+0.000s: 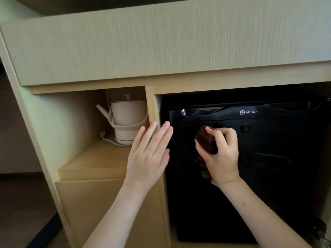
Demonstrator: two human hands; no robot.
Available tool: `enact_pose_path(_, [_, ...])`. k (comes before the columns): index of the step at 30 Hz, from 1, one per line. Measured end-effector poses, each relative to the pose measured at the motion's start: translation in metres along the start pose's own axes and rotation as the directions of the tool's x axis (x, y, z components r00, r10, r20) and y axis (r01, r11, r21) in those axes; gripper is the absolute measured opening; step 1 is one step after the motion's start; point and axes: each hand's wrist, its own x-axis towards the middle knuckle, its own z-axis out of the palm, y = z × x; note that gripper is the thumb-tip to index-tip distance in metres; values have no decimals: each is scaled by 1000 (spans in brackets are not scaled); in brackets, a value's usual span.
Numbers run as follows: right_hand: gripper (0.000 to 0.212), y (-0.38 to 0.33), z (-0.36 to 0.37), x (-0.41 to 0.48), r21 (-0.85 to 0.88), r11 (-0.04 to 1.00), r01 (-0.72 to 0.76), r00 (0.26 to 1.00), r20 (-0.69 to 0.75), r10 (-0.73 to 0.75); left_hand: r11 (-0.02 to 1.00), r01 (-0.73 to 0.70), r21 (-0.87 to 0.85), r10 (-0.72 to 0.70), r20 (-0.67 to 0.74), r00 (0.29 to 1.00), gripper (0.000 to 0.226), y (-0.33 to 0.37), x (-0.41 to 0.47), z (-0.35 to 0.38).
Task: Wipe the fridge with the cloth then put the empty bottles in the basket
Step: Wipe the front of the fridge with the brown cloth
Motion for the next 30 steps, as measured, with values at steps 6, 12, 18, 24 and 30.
enact_pose_path(6, [40, -20, 27, 27, 18, 993, 118, 993, 6, -118, 992, 111, -57, -109, 43, 993, 71, -15, -5, -2])
enact_pose_path(12, [50, -9, 19, -27, 51, 929, 366, 859, 367, -358, 989, 119, -91, -116, 35, 993, 73, -16, -8, 3])
enact_pose_path(18, [50, -20, 15, 10, 6, 983, 186, 965, 189, -184, 987, 115, -114, -105, 92, 990, 77, -21, -11, 1])
enact_pose_path(24, [44, -19, 23, 33, 81, 973, 217, 965, 134, -226, 983, 113, -143, -101, 88, 991, 77, -23, -12, 3])
enact_pose_path(30, [50, 0, 4, -39, 78, 945, 317, 839, 442, -318, 983, 108, -150, -94, 101, 990, 75, -23, -14, 4])
